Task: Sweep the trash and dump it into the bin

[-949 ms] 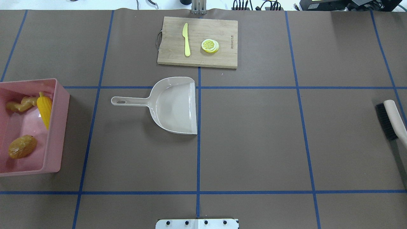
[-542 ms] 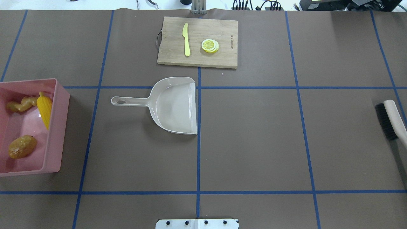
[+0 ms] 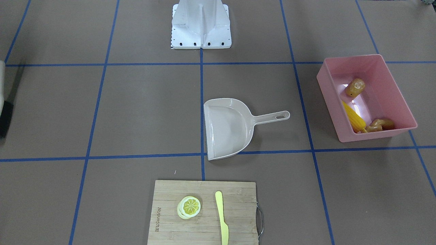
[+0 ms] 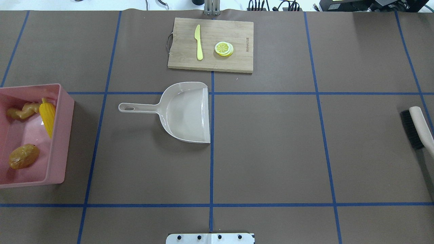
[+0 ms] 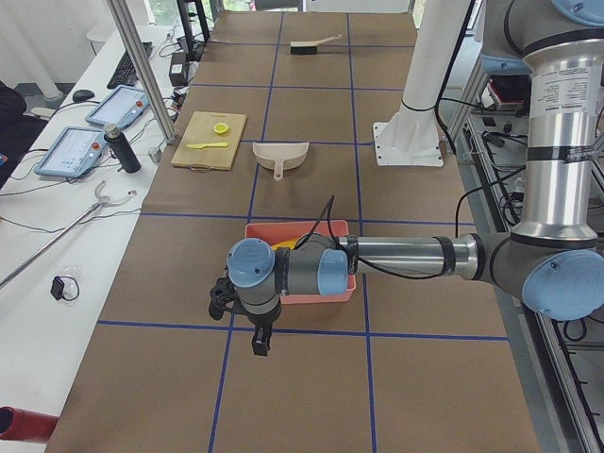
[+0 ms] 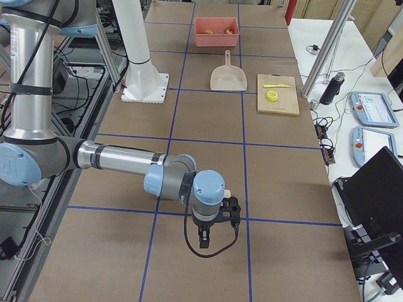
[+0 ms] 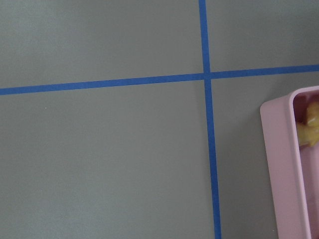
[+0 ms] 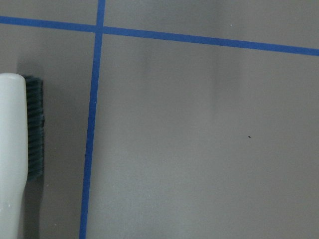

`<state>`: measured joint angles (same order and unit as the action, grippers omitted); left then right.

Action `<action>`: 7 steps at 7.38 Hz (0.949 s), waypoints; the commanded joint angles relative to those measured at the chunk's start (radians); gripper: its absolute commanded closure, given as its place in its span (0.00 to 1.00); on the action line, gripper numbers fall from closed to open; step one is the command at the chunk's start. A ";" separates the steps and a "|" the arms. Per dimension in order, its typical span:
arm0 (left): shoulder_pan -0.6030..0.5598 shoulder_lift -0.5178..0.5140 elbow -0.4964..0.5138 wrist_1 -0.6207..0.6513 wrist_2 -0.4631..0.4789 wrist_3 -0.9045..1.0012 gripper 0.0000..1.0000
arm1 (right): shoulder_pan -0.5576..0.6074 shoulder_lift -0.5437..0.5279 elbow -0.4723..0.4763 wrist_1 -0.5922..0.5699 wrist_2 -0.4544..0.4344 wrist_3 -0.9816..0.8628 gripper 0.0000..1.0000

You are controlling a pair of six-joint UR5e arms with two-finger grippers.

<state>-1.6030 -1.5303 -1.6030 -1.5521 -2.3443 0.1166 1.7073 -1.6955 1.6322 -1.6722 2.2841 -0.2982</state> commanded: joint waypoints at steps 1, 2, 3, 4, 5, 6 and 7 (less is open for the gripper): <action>0.000 -0.001 0.000 -0.002 0.000 0.000 0.02 | 0.000 0.000 0.000 0.000 0.000 0.001 0.00; 0.000 -0.001 0.000 -0.002 -0.001 0.000 0.02 | 0.000 -0.001 0.000 -0.001 0.000 0.002 0.00; 0.000 -0.001 0.000 -0.002 -0.001 0.000 0.02 | 0.002 0.005 0.006 -0.001 0.005 0.026 0.00; 0.000 -0.001 0.000 -0.002 0.000 0.000 0.02 | 0.002 0.023 0.012 0.000 0.003 0.132 0.00; 0.000 -0.001 0.000 -0.002 0.000 0.000 0.02 | 0.002 0.037 0.021 0.000 0.002 0.257 0.00; 0.000 -0.001 0.000 -0.002 -0.001 0.000 0.02 | 0.002 0.036 0.020 0.000 0.002 0.278 0.00; 0.000 -0.001 0.002 -0.002 0.000 0.000 0.02 | 0.000 0.036 0.018 0.008 0.002 0.280 0.00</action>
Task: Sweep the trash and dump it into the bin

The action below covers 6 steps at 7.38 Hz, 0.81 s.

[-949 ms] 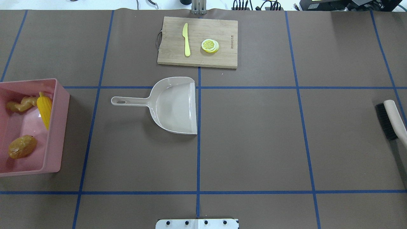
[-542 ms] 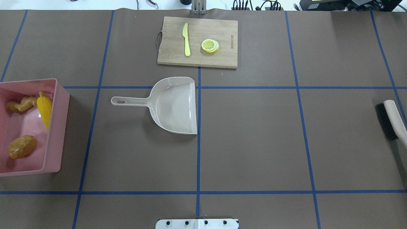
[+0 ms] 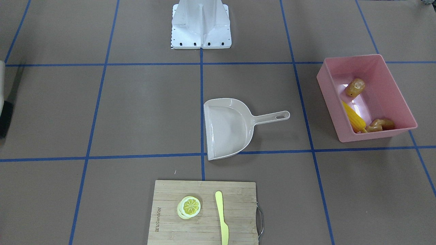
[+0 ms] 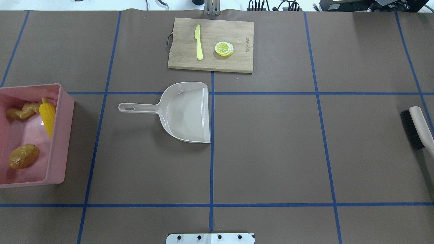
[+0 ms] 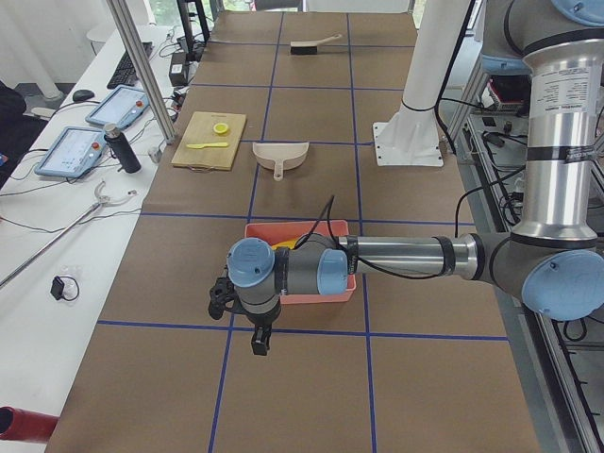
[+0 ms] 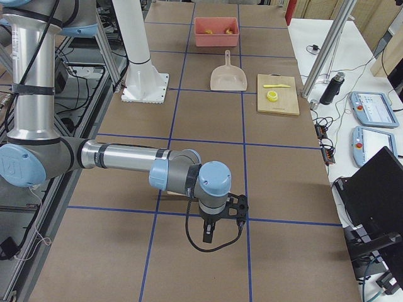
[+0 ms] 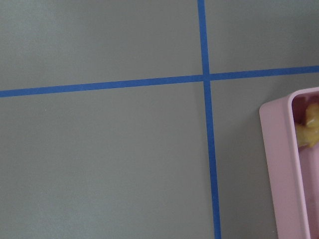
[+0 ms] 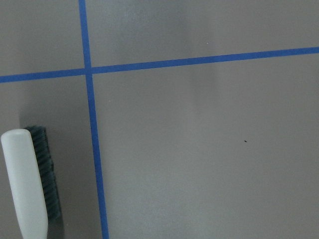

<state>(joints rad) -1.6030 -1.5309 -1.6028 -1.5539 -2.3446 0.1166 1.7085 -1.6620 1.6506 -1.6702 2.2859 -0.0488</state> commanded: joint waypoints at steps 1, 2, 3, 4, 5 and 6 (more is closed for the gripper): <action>0.000 0.000 0.003 0.002 0.001 0.000 0.02 | -0.001 -0.001 -0.011 0.048 -0.002 0.033 0.00; 0.000 0.000 0.001 0.002 0.001 0.000 0.02 | 0.000 -0.007 -0.026 0.059 -0.002 0.035 0.00; 0.000 0.000 0.001 0.002 0.001 0.000 0.02 | 0.000 -0.008 -0.031 0.060 -0.002 0.035 0.00; 0.000 -0.002 0.001 0.002 0.001 0.000 0.02 | -0.001 0.002 -0.029 0.061 -0.002 0.035 0.00; 0.000 -0.002 0.001 0.002 0.001 0.000 0.02 | 0.000 0.002 -0.029 0.060 -0.002 0.035 0.00; 0.000 -0.002 0.001 0.002 0.001 0.000 0.02 | 0.000 0.004 -0.029 0.060 -0.002 0.035 0.00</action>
